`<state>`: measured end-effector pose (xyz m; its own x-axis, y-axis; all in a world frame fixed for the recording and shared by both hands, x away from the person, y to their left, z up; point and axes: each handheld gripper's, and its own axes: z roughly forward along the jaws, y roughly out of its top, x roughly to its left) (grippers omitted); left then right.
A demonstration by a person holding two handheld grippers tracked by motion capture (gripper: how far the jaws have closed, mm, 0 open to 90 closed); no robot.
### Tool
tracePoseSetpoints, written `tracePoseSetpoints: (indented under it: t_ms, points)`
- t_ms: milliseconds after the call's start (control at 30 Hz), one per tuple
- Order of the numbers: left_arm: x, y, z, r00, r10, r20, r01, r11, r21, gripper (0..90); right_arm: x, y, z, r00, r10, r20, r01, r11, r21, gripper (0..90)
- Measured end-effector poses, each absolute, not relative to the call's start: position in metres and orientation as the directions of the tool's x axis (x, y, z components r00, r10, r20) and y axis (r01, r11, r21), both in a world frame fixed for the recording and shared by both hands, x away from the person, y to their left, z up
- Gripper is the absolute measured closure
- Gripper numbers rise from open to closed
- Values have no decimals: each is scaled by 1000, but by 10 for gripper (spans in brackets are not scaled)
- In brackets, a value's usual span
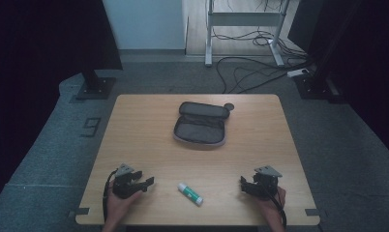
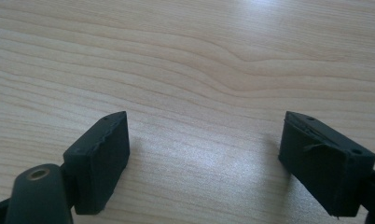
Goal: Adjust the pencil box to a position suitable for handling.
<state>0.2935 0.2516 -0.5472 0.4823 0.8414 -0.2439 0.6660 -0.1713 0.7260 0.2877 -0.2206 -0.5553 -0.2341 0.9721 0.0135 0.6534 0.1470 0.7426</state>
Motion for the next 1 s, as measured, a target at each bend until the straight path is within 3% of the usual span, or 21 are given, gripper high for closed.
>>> tracePoseSetpoints:
  t_ms: [600,1000]
  points:
    - [294,251,-547,480,843,-244,666,-169,727,339,287,-222,-555,-251,967,38,641,137,755,191]
    - [296,248,-536,481,846,-228,641,-163,750,341,290,-217,-538,-284,957,57,571,122,812,240]
